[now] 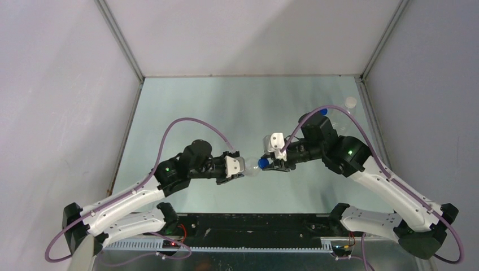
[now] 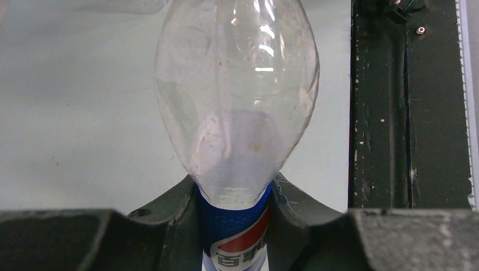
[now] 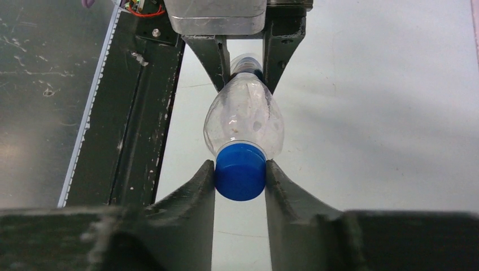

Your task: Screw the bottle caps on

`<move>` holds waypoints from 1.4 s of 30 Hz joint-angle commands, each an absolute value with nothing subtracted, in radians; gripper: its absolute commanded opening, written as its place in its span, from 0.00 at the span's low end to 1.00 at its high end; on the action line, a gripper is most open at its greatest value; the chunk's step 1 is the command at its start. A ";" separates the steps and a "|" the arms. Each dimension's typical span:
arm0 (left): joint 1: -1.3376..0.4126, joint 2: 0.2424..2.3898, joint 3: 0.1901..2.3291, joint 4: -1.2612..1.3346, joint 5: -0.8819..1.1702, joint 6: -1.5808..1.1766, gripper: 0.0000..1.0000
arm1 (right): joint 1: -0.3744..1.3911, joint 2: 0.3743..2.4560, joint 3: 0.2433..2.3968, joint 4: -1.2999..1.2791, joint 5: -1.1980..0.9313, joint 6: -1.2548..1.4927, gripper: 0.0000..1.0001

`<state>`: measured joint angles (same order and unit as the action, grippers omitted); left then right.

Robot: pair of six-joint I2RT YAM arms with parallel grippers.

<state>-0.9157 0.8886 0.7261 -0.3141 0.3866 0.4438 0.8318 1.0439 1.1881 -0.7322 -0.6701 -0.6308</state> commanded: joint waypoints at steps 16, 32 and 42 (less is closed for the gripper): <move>-1.147 0.841 0.640 0.147 -0.523 0.547 0.19 | 0.780 1.235 1.270 -0.533 -0.239 0.701 0.00; -0.989 0.822 0.723 -0.217 0.048 0.391 0.20 | 0.743 1.015 1.242 -0.558 -0.672 -0.292 0.63; -0.956 0.867 0.779 -0.256 0.307 0.385 0.20 | 0.747 1.021 1.222 -0.673 -0.785 -0.557 0.60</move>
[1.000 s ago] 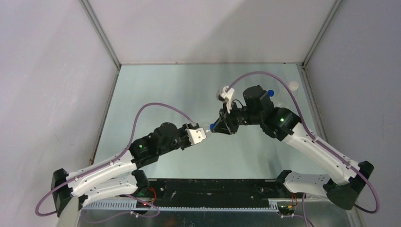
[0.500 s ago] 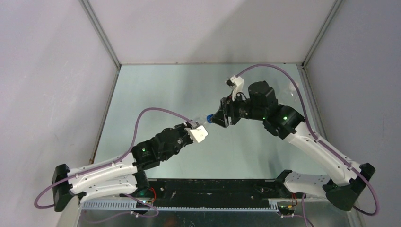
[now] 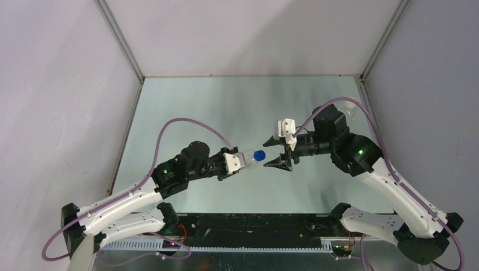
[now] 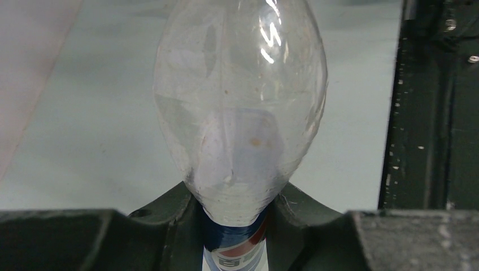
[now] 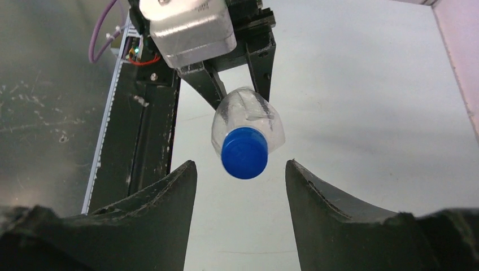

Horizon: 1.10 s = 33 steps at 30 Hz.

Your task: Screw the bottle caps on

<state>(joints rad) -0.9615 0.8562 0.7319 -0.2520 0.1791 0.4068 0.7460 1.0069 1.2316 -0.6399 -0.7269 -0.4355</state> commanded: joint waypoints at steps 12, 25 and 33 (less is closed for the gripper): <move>-0.956 0.883 0.794 -0.253 0.316 0.380 0.20 | 0.756 1.041 1.221 -0.635 -0.816 -0.547 0.51; -0.956 0.889 0.801 -0.233 0.279 0.363 0.19 | 0.769 1.061 1.221 -0.618 -0.799 -0.496 0.30; -0.975 0.878 0.762 -0.119 0.003 0.331 0.18 | 0.792 1.083 1.221 -0.478 -0.601 -0.139 0.00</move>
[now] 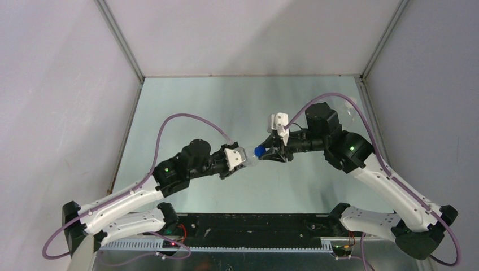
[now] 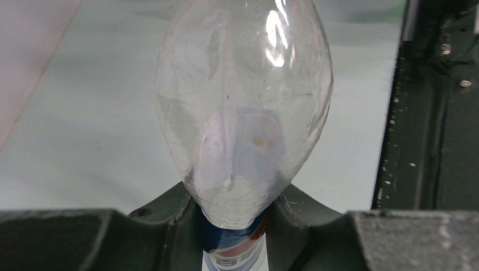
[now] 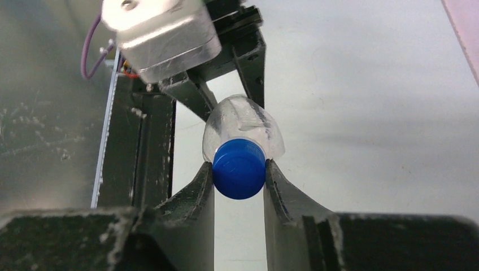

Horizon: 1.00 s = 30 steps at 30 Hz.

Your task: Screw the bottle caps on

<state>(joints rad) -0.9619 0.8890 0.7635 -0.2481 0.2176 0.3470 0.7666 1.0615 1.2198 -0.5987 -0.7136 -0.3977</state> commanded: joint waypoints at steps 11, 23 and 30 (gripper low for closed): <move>-1.211 0.963 0.658 0.212 -0.819 0.456 0.16 | 0.803 1.104 1.221 -0.431 -0.169 0.619 0.00; -1.218 0.945 0.638 0.183 -0.640 0.233 0.16 | 0.877 1.044 1.142 -0.166 -0.024 0.478 0.59; -1.218 0.939 0.645 0.189 -0.595 0.214 0.17 | 0.903 1.068 1.118 -0.134 -0.001 0.462 0.59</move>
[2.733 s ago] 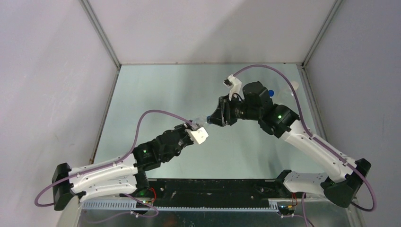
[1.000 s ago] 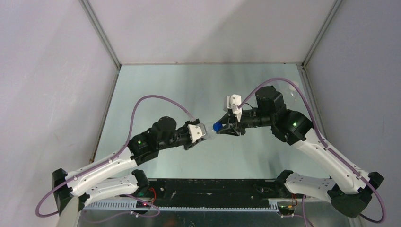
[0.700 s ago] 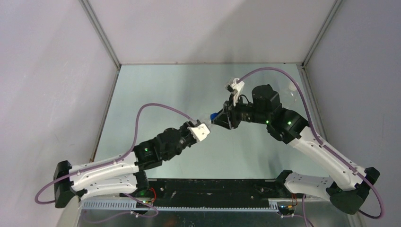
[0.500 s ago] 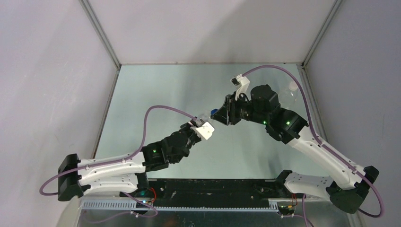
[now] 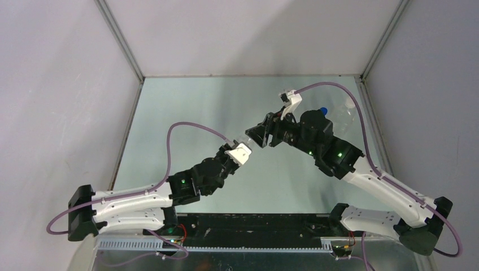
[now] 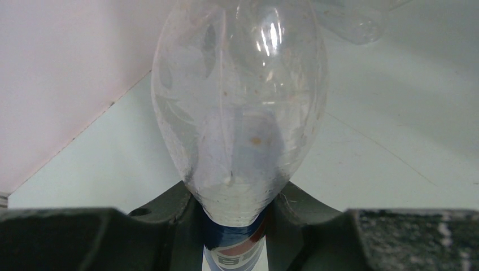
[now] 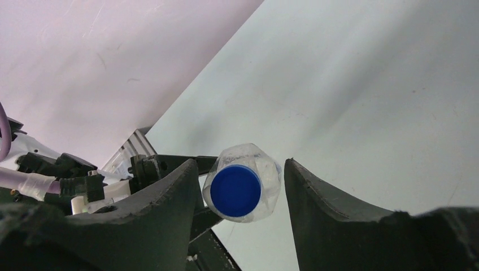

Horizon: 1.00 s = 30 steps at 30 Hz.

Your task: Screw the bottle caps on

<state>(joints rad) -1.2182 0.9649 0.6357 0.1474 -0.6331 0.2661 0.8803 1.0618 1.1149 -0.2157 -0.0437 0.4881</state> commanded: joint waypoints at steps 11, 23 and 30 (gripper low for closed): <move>-1.216 0.944 0.667 0.200 -0.563 0.152 0.19 | 0.944 1.074 1.092 -0.162 0.062 0.448 0.28; -1.157 0.880 0.646 0.152 -0.525 0.033 0.95 | 0.927 0.980 1.109 -0.342 0.203 0.333 0.00; -1.030 0.751 0.635 0.058 -0.473 -0.023 1.00 | 0.798 0.876 1.114 -0.575 0.288 0.326 0.00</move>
<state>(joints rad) -1.0969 0.8398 0.6334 0.1009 -0.4976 0.0383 0.8555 0.9367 1.0916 -0.4171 0.1810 0.3611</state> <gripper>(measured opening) 0.995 0.348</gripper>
